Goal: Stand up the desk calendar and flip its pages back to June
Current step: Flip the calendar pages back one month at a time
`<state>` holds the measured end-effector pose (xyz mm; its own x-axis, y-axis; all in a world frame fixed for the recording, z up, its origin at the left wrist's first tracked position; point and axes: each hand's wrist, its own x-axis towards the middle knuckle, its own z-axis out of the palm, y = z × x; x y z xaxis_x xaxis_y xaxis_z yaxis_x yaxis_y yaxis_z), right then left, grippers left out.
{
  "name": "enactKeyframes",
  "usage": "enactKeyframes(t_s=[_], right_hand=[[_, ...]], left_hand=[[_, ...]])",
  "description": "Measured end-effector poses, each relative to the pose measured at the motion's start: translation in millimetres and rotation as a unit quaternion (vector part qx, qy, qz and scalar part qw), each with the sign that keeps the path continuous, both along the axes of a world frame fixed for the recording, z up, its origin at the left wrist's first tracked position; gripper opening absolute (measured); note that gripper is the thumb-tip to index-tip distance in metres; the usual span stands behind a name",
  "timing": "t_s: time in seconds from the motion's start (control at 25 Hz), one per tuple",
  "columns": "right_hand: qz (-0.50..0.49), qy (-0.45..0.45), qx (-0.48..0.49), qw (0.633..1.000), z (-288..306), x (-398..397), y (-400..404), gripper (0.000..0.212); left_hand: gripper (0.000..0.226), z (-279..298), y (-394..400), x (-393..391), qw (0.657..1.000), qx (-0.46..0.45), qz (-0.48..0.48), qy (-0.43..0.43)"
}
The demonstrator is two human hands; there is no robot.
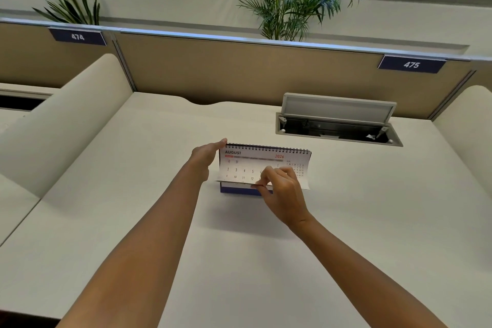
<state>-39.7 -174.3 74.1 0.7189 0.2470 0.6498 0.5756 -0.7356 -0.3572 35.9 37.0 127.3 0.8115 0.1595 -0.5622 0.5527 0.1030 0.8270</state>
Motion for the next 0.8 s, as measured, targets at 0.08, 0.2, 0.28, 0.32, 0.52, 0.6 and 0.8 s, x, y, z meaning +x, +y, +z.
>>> enactKeyframes(t_s=[0.08, 0.2, 0.28, 0.32, 0.52, 0.6, 0.8], right_hand=[[-0.003, 0.013, -0.002, 1.0, 5.1, -1.6, 0.9, 0.033], [0.006, 0.029, -0.011, 0.999, 11.9, -5.7, 0.1, 0.037], [0.012, 0.044, -0.004, 0.999, 17.6, -8.7, -0.8, 0.038], [0.013, 0.045, -0.001, 0.999, 21.4, -10.0, -1.3, 0.038], [0.005, 0.006, -0.004, 1.0, 50.6, -4.5, -4.4, 0.03], [0.002, -0.017, -0.014, 1.0, 64.4, 0.7, -2.4, 0.028], [0.003, -0.038, -0.018, 0.999, 102.5, 23.2, 1.4, 0.023]], left_hand=[[0.07, 0.5, -0.3, -0.6, 1.0, -0.004, -0.001, 0.002], [0.066, -0.7, 0.2, -3.6, 1.0, -0.009, -0.003, 0.003], [0.062, -3.0, 1.5, -6.6, 1.0, -0.02, -0.011, 0.01], [0.058, -4.0, 1.3, -7.9, 0.999, -0.034, -0.016, 0.012], [0.013, -5.5, -3.3, -7.1, 0.998, -0.045, 0.026, -0.035], [0.009, -4.6, -7.0, -9.9, 0.996, -0.051, 0.041, -0.06], [0.042, -11.1, -20.0, -20.7, 0.982, -0.143, 0.071, -0.101]])
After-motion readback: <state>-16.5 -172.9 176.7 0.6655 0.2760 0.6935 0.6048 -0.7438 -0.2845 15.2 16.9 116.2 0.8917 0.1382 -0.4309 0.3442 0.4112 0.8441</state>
